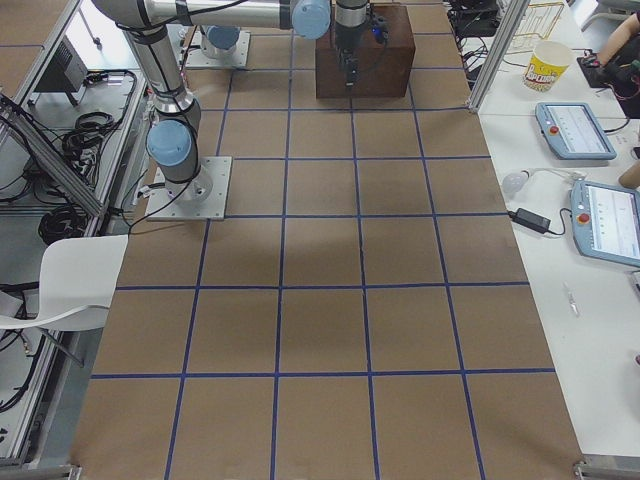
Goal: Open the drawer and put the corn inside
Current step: 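Pull the drawer open away from the cabinet with the left gripper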
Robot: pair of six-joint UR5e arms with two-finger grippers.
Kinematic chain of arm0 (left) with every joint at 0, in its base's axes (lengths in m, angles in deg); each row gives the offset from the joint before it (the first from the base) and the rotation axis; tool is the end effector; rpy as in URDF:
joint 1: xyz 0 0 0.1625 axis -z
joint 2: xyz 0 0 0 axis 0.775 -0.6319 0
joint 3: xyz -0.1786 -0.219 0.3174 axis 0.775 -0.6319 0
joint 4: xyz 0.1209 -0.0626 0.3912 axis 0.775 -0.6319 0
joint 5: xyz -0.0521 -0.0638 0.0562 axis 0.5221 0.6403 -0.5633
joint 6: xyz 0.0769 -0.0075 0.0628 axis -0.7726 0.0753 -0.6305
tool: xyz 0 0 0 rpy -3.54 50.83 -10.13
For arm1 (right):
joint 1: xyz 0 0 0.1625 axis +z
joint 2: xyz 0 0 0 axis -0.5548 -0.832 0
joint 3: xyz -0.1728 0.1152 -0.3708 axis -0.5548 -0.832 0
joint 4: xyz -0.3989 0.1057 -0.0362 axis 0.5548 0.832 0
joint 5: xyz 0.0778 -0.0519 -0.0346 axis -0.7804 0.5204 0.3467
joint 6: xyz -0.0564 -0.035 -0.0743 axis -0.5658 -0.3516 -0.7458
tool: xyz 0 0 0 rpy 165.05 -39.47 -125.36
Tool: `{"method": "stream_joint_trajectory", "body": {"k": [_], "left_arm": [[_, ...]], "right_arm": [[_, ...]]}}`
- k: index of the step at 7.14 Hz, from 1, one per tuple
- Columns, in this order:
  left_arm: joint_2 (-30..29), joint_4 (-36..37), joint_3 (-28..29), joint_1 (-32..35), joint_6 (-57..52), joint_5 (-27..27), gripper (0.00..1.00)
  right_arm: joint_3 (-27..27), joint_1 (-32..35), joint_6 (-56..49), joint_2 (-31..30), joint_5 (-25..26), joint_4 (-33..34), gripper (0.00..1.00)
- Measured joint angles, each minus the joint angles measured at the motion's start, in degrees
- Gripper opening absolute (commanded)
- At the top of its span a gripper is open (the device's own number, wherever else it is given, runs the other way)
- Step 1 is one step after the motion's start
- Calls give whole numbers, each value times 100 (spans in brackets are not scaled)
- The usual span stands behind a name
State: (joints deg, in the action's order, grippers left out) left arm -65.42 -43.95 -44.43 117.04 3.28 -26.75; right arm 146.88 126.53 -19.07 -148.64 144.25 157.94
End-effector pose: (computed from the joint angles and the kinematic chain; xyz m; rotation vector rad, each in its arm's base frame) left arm 0.1046 -0.6256 0.2825 -0.3902 -2.8407 0.0087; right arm 0.1556 -0.4997 0.4634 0.2155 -3.1066 -0.0013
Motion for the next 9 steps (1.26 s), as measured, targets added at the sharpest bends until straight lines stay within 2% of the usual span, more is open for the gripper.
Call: {"method": "stream_joint_trajectory", "body": {"k": [9], "left_arm": [[-112,7,207,-221,-467,-227,100]], "right_arm": [[-2,-3,0,0,0,0,100]]}}
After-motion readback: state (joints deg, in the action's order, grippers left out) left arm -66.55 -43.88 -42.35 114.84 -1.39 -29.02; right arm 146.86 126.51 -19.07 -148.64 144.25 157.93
